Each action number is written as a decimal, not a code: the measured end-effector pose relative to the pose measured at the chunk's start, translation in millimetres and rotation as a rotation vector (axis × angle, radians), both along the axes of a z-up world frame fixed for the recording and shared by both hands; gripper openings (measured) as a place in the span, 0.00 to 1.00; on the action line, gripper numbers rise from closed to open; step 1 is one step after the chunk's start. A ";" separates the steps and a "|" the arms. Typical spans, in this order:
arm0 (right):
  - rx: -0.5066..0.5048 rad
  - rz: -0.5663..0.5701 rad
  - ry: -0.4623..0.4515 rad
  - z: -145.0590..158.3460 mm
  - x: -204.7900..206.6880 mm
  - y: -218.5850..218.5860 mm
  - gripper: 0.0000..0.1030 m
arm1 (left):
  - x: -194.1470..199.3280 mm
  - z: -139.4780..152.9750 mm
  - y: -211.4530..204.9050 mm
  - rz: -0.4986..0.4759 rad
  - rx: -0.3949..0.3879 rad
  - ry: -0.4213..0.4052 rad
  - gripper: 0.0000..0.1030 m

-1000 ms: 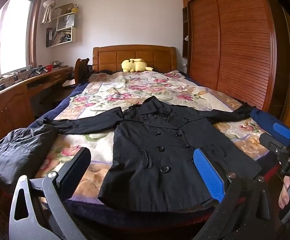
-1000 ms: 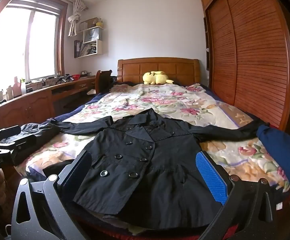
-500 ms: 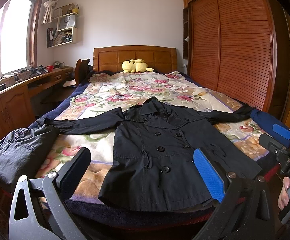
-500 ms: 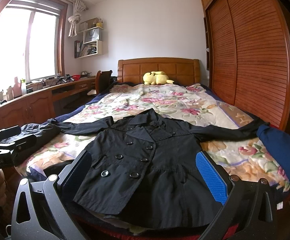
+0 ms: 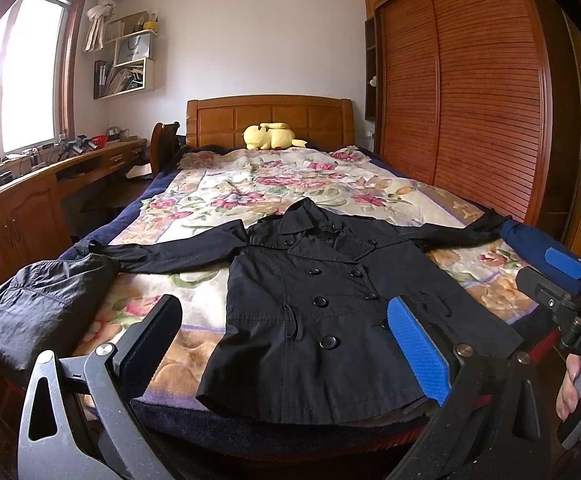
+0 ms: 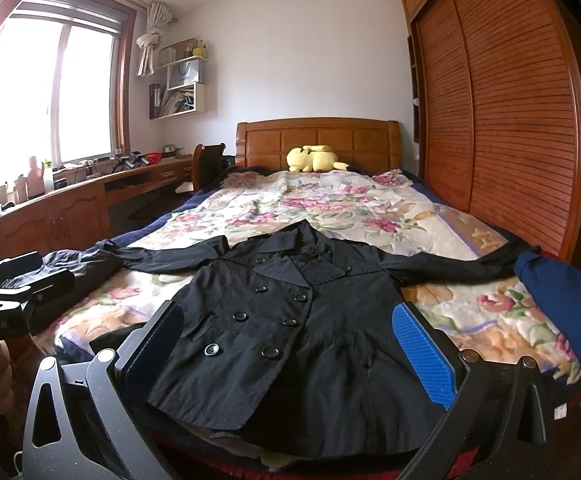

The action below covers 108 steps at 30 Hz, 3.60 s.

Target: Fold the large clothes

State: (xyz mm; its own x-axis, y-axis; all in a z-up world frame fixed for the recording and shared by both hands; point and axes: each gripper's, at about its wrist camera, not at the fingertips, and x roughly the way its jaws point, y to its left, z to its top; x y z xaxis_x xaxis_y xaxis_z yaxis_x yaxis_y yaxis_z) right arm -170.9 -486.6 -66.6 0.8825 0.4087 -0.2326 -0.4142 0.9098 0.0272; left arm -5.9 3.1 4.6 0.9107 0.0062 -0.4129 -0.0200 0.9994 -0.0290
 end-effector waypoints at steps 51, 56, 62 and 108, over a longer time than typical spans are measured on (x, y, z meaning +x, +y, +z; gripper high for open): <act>0.007 0.019 0.030 -3.3 8.8 2.7 1.00 | 6.6 -8.7 0.1 0.018 -0.001 0.022 1.00; -0.005 0.047 0.049 -4.8 23.9 8.9 1.00 | 17.9 -22.5 12.8 0.025 -0.005 0.034 1.00; -0.033 0.078 0.078 -8.1 59.7 20.7 1.00 | 44.8 -45.8 35.3 0.062 -0.005 0.079 1.00; -0.300 0.258 0.180 -71.3 231.8 151.2 1.00 | 307.0 -141.1 222.4 0.204 -0.026 0.459 1.00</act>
